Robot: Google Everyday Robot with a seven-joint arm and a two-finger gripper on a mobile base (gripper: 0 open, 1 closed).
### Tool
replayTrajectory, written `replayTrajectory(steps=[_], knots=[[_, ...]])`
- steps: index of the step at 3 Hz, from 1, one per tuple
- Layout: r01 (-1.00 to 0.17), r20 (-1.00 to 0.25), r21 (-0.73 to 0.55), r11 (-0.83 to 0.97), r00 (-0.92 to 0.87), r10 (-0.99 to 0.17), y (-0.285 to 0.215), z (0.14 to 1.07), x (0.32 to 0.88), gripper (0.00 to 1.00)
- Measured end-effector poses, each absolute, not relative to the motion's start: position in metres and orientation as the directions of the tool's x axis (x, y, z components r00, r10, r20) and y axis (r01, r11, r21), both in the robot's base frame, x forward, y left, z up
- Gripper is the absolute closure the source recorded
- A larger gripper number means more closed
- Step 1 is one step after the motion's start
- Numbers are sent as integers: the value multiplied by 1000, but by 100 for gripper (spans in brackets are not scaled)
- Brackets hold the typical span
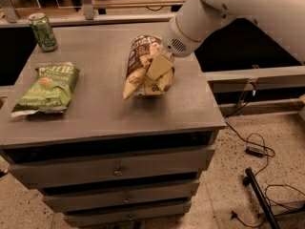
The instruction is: Move brown chip bag near green jalapeno chip bag
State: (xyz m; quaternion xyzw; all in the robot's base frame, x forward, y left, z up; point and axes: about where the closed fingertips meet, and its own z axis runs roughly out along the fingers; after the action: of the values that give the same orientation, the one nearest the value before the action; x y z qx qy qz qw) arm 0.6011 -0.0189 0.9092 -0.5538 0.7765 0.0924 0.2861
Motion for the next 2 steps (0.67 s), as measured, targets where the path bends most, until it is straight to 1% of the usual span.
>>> replayTrajectory(steps=[2], knots=[[-941,-635,-135,309,-158,-756,-3,913,605,100]])
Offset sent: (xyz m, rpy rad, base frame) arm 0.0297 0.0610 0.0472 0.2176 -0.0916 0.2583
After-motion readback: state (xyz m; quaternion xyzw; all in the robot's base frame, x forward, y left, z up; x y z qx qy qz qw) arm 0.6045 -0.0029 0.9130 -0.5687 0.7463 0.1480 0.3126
